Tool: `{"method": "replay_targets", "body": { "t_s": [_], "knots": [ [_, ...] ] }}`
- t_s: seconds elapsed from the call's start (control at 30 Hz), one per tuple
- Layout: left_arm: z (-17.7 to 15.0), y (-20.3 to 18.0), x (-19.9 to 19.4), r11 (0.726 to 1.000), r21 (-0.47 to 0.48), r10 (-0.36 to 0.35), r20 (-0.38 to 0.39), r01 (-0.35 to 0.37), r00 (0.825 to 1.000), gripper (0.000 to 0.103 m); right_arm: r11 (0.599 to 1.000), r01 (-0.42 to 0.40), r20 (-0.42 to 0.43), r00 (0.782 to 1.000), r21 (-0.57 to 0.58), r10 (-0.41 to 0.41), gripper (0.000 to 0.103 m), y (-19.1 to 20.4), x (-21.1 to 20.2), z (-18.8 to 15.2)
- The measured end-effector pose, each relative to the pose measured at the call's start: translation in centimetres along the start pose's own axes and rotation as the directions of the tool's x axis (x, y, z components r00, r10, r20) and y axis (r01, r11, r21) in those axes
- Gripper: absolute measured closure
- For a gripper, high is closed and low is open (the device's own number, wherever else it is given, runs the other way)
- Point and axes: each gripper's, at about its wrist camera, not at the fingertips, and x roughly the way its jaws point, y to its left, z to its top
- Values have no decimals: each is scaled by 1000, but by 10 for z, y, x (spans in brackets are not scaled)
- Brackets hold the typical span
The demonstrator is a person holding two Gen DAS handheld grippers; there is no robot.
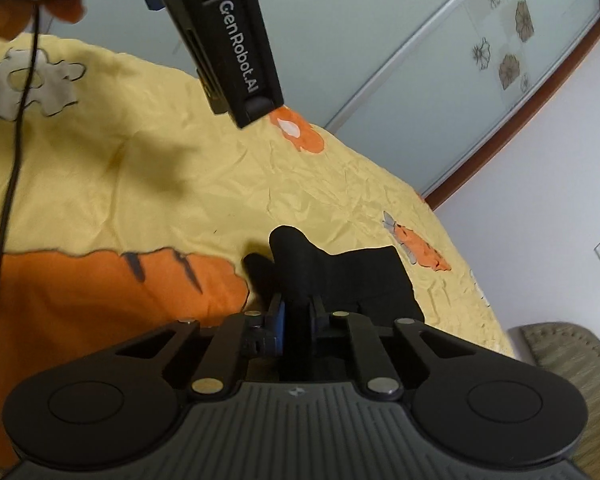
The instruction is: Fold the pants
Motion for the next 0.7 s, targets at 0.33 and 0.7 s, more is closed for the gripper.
{"method": "replay_targets", "body": {
  "t_s": [0.33,0.7],
  "knots": [
    [7,-38,-23,995,81,-64,35,61,997,3,983,-46,39,998,179,40,85,-33,-70,-32],
    [-2,-190,-93,857,300,-438,-10,420,899,2,692,279,-303,949,666,-91,84,-160,-177,-230]
  ]
}}
